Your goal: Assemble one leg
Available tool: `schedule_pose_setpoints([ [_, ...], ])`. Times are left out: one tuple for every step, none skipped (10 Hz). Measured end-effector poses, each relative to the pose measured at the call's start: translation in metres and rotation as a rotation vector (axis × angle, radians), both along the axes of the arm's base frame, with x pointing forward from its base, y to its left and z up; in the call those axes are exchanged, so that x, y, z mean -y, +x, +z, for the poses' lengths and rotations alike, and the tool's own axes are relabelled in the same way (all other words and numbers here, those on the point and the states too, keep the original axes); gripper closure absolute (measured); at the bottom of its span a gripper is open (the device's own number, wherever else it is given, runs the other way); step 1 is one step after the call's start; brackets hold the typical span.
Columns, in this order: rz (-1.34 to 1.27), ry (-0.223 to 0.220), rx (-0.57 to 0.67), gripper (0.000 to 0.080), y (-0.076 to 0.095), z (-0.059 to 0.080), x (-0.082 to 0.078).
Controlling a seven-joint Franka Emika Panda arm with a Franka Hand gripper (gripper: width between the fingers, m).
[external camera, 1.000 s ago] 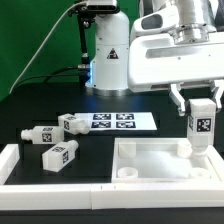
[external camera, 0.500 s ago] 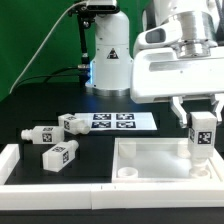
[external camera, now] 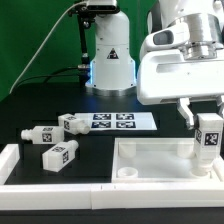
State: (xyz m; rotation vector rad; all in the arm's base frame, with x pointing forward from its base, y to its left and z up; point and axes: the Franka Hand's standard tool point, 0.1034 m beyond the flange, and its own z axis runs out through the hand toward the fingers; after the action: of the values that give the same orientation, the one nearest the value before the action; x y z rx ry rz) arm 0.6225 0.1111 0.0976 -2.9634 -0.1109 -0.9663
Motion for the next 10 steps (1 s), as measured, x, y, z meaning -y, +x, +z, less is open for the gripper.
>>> schedule_pose_setpoints([
  [-0.002, -0.002, 0.007, 0.0514, 0.001, 0.000, 0.002],
  [-0.001, -0.003, 0.008, 0.0514, 0.001, 0.000, 0.002],
  [-0.002, -0.004, 0.006, 0.0514, 0.001, 0.000, 0.004],
  [-0.002, -0.004, 0.006, 0.0514, 0.001, 0.000, 0.004],
  [-0.002, -0.004, 0.006, 0.0514, 0.001, -0.001, 0.004],
  [-0.002, -0.005, 0.001, 0.0514, 0.001, -0.004, 0.004],
  [-0.002, -0.006, -0.002, 0.0514, 0.002, -0.007, 0.004],
  [-0.004, -0.008, -0.005, 0.0514, 0.002, -0.011, 0.006],
  [-0.005, -0.010, -0.010, 0.0514, 0.001, -0.014, 0.007],
  [-0.004, -0.010, -0.007, 0.0514, 0.001, -0.015, 0.006],
])
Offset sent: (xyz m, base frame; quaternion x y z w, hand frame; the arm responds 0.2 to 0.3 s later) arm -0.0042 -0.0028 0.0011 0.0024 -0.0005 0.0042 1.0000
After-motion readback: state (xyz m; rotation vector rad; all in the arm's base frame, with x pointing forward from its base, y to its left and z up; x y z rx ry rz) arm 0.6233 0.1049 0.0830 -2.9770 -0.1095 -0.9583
